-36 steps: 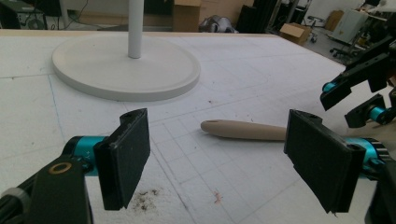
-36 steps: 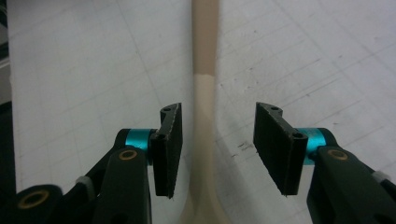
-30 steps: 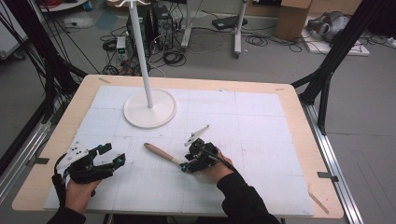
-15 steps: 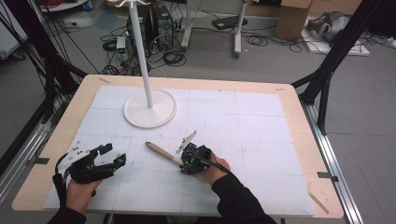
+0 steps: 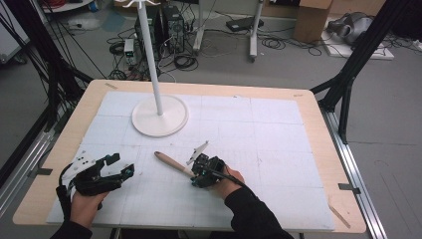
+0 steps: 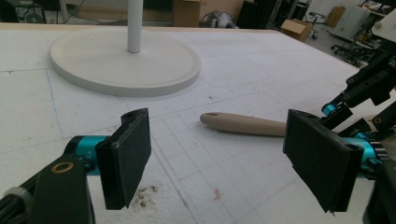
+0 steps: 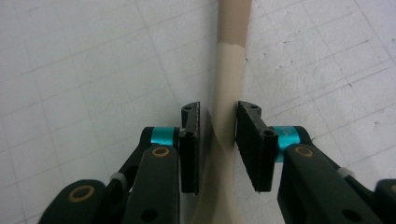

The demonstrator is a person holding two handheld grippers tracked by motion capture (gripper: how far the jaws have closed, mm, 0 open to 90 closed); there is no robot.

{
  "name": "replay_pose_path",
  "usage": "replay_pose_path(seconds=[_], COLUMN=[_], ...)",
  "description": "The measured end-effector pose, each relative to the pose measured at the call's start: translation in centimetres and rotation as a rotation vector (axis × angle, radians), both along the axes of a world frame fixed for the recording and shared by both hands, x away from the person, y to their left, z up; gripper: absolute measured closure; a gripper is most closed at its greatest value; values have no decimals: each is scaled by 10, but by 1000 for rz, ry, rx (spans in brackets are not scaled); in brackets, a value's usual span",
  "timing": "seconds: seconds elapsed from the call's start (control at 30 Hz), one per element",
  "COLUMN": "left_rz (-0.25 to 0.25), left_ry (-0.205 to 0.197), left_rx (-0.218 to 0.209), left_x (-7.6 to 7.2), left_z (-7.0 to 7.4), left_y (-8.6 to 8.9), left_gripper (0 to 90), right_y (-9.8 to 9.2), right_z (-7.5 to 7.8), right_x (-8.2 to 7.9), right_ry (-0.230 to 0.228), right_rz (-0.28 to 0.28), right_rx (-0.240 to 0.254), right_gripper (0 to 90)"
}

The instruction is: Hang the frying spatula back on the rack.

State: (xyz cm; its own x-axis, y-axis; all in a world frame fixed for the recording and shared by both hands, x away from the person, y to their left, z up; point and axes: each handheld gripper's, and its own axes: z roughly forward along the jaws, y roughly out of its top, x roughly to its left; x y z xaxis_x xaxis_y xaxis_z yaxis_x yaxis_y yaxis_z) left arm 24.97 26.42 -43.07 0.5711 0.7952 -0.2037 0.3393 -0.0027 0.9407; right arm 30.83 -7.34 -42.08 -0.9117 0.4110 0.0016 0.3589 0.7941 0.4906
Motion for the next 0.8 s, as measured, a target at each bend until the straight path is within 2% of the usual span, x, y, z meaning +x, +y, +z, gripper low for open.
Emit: replay_pose_path(seconds=[0.13,0.23,0.33,0.47,0.57,0.8], left_rz=[0,-2,-1,-1,-1,5], left_ry=[2,4,5,7,6,10], left_rx=[-1,0,0,-1,-1,-4], left_x=[0,0,0,0,0,0], left_z=[0,0,0,0,0,-1], left_y=[0,0,0,0,0,0], left_gripper=[240,241,241,242,244,252], right_y=[1,3,4,6,5,-2], right_z=[0,0,0,0,0,-1], right_x=[-1,-4,-5,-9,-9,-8], right_ry=[-4,-33,-45,-64,-46,-25], right_rz=[2,9,9,-13,-46,-61], right_rx=[-8,-25,-35,-41,-21,29], right_gripper=[717,716,719,769,782,783])
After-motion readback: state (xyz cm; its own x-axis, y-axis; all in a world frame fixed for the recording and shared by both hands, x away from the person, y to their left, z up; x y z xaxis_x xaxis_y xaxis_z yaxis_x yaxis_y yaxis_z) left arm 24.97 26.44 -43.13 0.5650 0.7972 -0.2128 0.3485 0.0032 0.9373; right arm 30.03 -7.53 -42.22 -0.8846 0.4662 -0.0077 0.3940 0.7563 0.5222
